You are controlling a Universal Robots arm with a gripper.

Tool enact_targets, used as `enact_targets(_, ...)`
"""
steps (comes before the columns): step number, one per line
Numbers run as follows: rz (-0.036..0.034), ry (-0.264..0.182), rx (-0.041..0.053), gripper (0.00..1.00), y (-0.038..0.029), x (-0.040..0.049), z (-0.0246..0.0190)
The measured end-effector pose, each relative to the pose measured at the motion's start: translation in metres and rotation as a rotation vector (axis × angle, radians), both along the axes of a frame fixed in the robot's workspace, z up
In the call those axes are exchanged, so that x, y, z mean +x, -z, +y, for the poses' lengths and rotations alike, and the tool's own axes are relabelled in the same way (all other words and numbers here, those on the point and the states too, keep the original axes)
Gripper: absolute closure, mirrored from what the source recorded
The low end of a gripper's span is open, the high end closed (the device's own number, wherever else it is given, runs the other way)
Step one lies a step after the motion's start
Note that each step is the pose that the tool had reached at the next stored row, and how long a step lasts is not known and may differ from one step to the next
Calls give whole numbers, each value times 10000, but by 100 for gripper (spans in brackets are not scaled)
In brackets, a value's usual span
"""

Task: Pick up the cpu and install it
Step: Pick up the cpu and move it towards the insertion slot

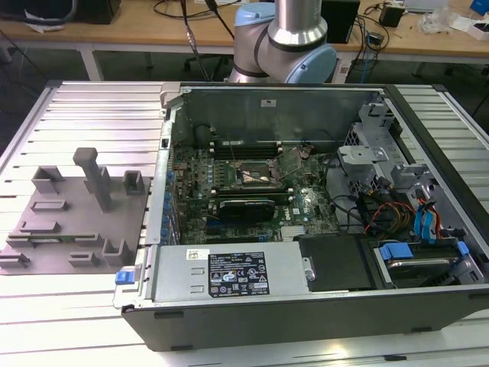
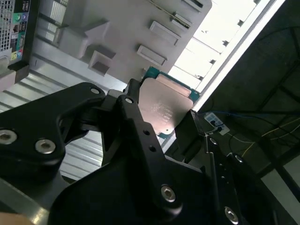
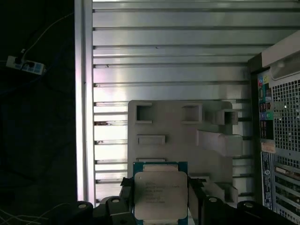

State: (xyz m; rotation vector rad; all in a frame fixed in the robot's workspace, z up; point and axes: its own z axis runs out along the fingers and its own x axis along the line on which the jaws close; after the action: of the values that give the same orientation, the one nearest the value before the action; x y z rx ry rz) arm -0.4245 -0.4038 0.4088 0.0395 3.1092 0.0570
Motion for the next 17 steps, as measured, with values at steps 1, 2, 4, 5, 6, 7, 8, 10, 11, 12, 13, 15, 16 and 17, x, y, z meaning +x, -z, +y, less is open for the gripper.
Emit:
enact_targets(1, -3, 0, 2, 45, -140, 0, 7)
enact_targets(2, -1, 0, 1, 45, -146, 0, 7)
enact_targets(4, 1, 1, 0, 45, -147, 6, 7)
enact_targets(5, 1, 1, 0, 45, -147, 18, 7)
enact_targets(6, 0, 1, 1, 45, -146, 30, 7)
enact_targets(7, 0, 0, 0, 45, -146, 43, 7)
enact_targets(8, 1, 0, 0, 45, -147, 56, 7)
enact_targets(10, 0, 0, 1, 45, -146, 96, 7)
enact_targets(11, -1, 0, 1, 45, -146, 117, 7)
enact_targets(12, -1, 0, 1, 45, -145, 136, 7)
enact_targets(13, -1, 0, 1, 45, -146, 176, 7)
enact_targets(15, 1, -1, 0, 45, -146, 230, 6)
enact_targets(16, 0, 0, 0, 45, -146, 255, 7)
enact_targets(17, -1, 1, 1, 45, -146, 281, 7)
